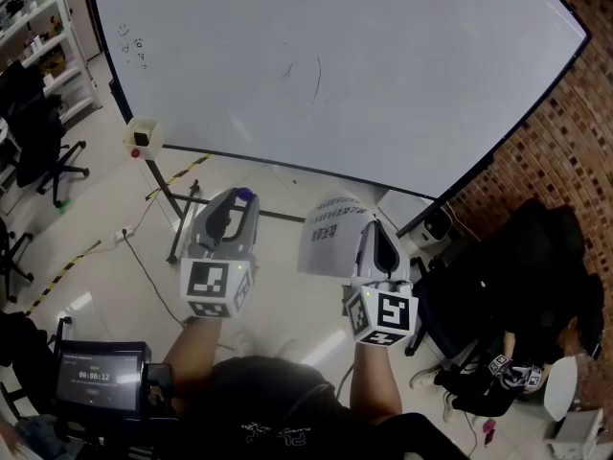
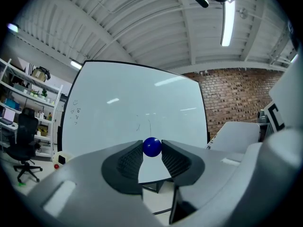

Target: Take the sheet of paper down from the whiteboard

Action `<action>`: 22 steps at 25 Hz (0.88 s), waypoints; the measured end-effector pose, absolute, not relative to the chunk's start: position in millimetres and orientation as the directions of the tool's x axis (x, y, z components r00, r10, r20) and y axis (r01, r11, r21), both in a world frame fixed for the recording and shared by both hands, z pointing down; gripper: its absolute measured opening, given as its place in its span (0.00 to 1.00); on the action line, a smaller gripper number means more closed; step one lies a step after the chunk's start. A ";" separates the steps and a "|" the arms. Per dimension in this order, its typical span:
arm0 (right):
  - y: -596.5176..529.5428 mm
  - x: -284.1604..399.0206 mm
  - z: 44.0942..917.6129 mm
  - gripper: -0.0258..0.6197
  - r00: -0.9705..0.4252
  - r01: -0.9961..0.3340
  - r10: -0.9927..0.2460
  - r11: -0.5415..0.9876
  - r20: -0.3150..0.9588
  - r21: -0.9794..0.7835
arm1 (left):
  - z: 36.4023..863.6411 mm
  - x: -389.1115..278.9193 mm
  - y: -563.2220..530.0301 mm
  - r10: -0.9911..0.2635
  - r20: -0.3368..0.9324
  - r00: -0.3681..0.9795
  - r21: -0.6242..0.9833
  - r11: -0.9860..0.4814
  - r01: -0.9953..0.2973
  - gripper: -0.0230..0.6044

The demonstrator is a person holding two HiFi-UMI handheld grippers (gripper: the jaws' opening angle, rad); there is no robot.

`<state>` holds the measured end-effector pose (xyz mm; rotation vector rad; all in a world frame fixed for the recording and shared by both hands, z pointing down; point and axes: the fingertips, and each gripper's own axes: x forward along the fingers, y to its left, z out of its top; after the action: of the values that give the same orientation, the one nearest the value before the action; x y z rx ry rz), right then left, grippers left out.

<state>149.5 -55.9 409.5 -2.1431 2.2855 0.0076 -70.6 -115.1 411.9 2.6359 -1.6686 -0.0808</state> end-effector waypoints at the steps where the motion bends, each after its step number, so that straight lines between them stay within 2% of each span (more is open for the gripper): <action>1: -56.2 149.8 409.4 0.06 -0.066 -0.998 -0.998 0.066 -0.009 -0.001 | 411.5 -69.4 -115.3 -0.904 -0.032 0.427 0.045 -0.428 -0.903 0.23; 22: -61.7 142.4 412.7 0.06 -0.079 -0.997 -0.997 0.079 0.005 0.013 | 409.7 -68.3 -118.8 -0.906 -0.023 0.423 0.036 -0.424 -0.905 0.23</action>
<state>142.4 -61.7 412.7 -2.1396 2.3166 0.0098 -68.3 -118.8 409.7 2.6355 -1.6765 -0.0605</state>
